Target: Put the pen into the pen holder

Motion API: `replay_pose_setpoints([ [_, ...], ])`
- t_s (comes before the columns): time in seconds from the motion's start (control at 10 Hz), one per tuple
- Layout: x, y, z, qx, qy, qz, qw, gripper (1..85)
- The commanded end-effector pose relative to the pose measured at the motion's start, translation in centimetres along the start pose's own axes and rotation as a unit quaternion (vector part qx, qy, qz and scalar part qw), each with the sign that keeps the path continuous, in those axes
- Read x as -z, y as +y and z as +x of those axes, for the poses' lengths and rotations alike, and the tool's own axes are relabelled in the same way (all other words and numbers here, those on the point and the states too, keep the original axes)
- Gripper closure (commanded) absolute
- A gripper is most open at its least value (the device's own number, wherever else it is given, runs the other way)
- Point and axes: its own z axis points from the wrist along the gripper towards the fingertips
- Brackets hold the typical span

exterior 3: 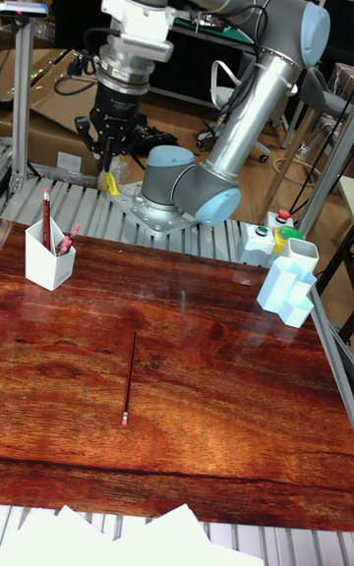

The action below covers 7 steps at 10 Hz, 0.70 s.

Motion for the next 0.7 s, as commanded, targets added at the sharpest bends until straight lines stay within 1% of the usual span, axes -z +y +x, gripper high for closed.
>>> replay_pose_setpoints([
  [0.0,-0.2,4.0,-4.5,-0.038,0.025,-0.016,0.9988,52.3],
  [0.1,-0.1,5.5,-7.2,-0.054,0.033,-0.015,0.9978,55.3],
  [0.2,0.0,6.7,-9.5,-0.070,0.041,-0.011,0.9967,55.7],
  [0.3,0.2,7.6,-11.5,-0.082,0.047,0.000,0.9955,55.7],
  [0.4,0.6,9.4,-13.3,-0.098,0.059,-0.002,0.9934,56.7],
  [0.5,0.8,10.0,-14.2,-0.101,0.068,-0.007,0.9926,58.3],
  [0.6,0.5,10.0,-14.8,-0.095,0.066,-0.026,0.9929,58.7],
])
